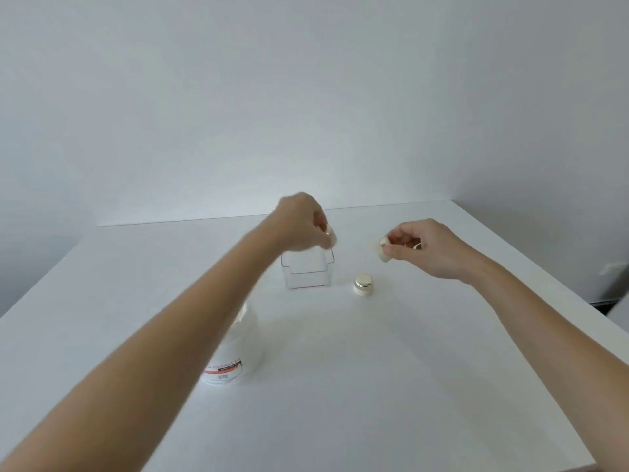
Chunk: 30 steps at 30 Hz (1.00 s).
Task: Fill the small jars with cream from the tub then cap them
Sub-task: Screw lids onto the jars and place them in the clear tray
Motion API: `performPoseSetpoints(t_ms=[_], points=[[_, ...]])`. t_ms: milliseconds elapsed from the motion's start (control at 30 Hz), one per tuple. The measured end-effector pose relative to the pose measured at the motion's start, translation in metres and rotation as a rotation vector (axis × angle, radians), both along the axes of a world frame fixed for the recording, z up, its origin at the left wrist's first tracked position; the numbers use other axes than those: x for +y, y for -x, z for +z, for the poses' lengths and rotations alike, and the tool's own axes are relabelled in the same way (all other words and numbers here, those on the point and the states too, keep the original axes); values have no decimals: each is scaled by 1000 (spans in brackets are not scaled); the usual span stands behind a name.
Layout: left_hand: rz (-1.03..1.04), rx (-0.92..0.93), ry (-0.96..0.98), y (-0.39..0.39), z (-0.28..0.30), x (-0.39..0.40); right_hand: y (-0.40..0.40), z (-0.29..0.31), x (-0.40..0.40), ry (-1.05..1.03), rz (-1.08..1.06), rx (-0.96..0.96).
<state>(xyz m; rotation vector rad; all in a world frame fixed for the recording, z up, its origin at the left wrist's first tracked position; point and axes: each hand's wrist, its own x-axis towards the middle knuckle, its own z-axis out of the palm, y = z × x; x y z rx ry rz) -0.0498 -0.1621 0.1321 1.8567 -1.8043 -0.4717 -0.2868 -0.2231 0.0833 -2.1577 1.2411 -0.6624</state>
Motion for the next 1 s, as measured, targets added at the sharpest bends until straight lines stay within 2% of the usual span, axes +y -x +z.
performPoseSetpoints(t_ms=[133, 367, 733, 1000], points=[[64, -24, -51, -40, -1, -19, -38, 7, -10, 46, 84, 22], [-3, -88, -144, -56, -35, -45, -84, 6, -31, 90, 158, 75], [-64, -398, -298, -54, -59, -69, -117, -8, -46, 105, 212, 225], [-67, -522, -327, -51, -63, -69, -128, -15, -47, 147, 261, 414]])
